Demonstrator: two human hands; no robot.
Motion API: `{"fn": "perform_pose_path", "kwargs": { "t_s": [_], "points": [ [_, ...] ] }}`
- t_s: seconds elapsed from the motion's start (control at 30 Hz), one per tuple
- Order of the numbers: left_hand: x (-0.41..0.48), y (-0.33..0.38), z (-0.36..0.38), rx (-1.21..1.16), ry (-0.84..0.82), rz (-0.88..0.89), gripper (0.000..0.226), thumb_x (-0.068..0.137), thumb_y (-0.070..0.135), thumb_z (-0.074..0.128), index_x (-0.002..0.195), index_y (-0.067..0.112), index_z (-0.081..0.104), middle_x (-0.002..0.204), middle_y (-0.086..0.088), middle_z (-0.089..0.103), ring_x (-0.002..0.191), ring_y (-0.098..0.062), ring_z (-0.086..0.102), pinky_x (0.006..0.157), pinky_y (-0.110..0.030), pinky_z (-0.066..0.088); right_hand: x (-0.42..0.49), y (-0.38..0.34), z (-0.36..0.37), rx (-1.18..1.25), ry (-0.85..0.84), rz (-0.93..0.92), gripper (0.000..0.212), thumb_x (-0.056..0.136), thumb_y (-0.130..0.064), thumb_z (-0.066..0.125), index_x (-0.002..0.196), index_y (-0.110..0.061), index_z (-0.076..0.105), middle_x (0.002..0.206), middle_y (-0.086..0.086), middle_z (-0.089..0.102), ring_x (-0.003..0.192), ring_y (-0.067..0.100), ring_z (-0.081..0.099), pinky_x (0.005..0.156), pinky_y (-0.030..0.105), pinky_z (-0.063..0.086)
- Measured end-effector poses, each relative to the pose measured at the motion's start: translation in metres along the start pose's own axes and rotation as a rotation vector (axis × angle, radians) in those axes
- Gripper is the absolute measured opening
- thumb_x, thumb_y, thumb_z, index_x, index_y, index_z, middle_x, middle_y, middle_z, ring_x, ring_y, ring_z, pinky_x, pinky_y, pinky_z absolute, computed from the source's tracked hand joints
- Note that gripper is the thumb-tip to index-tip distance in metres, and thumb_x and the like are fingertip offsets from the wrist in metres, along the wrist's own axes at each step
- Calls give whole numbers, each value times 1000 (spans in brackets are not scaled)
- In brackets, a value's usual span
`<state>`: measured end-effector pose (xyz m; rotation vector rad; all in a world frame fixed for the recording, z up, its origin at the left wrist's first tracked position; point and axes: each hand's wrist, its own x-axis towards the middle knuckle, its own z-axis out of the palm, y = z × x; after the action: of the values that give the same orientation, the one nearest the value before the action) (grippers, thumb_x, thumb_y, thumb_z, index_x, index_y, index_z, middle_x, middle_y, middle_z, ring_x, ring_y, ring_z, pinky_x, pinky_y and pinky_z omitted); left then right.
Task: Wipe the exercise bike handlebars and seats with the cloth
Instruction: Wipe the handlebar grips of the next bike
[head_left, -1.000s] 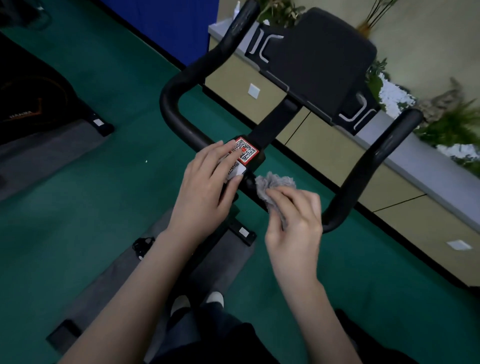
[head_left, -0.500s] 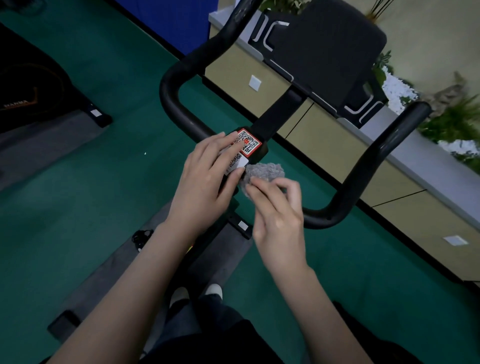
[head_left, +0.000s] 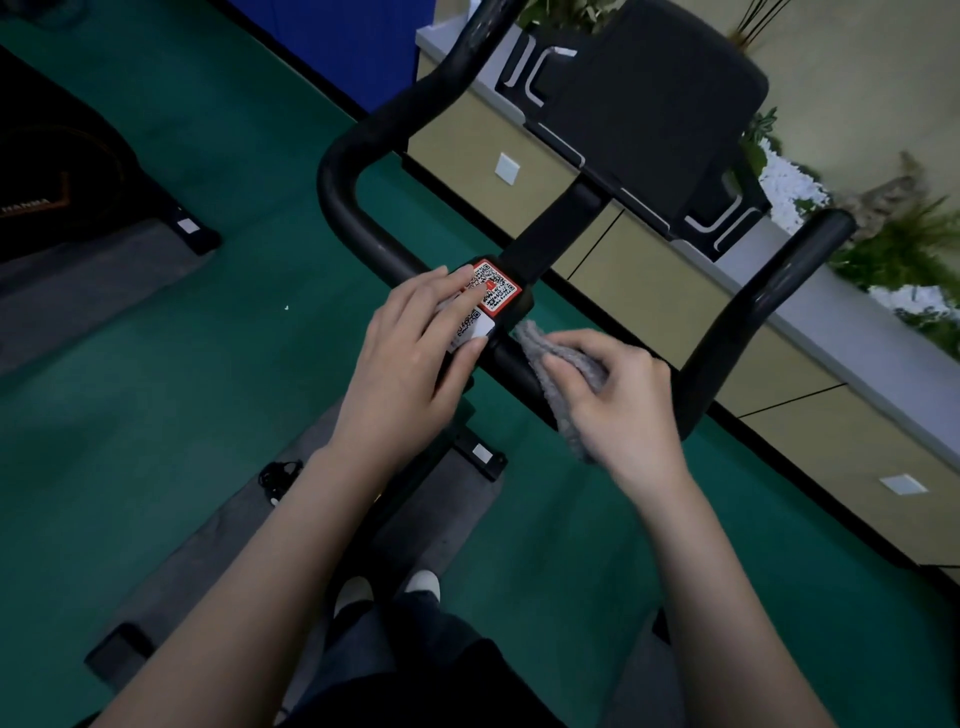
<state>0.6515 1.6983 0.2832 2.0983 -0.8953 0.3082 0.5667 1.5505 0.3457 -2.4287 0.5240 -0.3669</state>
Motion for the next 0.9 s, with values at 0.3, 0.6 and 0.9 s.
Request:
{"fn": "perform_pose_path", "kwargs": {
  "t_s": [0.3,0.6,0.9],
  "points": [
    [-1,0,1,23,4,-2,40,97,22,51,134,8,50,140,-4,48,132,-24,40,106,-44,35,38,3,2,63,-243,128,12,87,-22,67,78,-30,67,75,-13,64,74,-1,59,59,1,39],
    [7,21,1,161,-3,93,33,96,21,50,124,7,59,129,-5,57,130,-24,44,106,-35,29,45,15,-9,102,-454,183,6,88,-21,66,84,-24,69,90,3,72,91,16,66,88,31,52],
    [10,21,7,135,-13,55,26,95,11,50,117,9,64,126,-5,58,122,-25,49,101,-30,29,-2,21,-10,4,-10,-61,10,83,-24,72,81,-14,75,77,2,69,77,19,63,76,33,49]
  ]
}}
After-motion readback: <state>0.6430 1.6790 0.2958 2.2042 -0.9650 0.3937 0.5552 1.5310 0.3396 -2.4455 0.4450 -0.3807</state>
